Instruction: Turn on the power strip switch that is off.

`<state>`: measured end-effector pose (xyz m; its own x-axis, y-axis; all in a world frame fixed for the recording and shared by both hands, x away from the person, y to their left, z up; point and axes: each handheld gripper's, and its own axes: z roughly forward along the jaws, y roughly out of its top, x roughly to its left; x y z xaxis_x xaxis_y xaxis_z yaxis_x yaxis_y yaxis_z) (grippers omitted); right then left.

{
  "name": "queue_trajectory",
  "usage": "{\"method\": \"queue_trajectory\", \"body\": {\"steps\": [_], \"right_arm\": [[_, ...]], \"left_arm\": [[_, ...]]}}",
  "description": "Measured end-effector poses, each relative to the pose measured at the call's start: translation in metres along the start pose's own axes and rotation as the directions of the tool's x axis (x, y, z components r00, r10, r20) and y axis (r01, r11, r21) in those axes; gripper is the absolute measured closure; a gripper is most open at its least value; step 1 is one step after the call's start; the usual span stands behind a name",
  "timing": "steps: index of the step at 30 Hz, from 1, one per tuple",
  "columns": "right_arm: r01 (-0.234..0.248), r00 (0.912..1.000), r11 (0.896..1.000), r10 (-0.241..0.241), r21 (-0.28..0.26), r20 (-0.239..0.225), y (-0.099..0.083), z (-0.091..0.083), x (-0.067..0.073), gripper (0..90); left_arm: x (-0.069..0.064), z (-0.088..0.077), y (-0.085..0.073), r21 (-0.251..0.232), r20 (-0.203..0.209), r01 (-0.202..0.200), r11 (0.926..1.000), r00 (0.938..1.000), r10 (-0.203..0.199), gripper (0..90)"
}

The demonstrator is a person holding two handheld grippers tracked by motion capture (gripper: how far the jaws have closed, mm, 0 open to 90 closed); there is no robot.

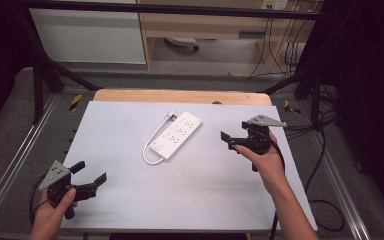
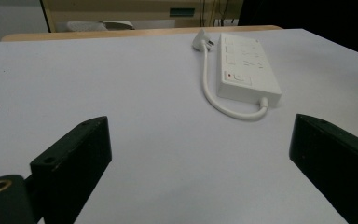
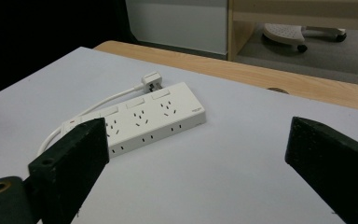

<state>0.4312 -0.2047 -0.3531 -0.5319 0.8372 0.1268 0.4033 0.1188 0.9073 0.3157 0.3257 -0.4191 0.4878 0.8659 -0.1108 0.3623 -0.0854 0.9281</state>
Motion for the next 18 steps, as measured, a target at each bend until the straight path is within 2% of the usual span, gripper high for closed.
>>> {"method": "queue_trajectory", "body": {"steps": [2,6,10,18], "right_arm": [[-0.005,1.0000,1.000,0.005,-0.008,0.001,-0.003,-0.004,-0.001,4.6],[0.019,0.9997,1.000,-0.019,-0.020,0.016,-0.011,-0.012,-0.002,3.3],[0.021,0.9995,0.999,-0.021,-0.034,0.025,-0.020,-0.020,-0.004,3.1],[0.003,0.9988,0.999,0.000,-0.050,0.050,-0.040,-0.036,-0.009,2.7]], "left_arm": [[0.000,0.000,0.000,-0.002,-0.001,-0.001,1.0000,1.0000,0.001,5.6],[0.000,0.000,0.000,-0.002,-0.001,-0.001,1.0000,1.0000,0.001,5.6],[0.000,0.000,0.000,-0.002,-0.001,-0.001,1.0000,1.0000,0.001,5.6],[-0.001,0.000,0.000,-0.002,0.000,0.000,1.0000,1.0000,0.000,5.6]]}}
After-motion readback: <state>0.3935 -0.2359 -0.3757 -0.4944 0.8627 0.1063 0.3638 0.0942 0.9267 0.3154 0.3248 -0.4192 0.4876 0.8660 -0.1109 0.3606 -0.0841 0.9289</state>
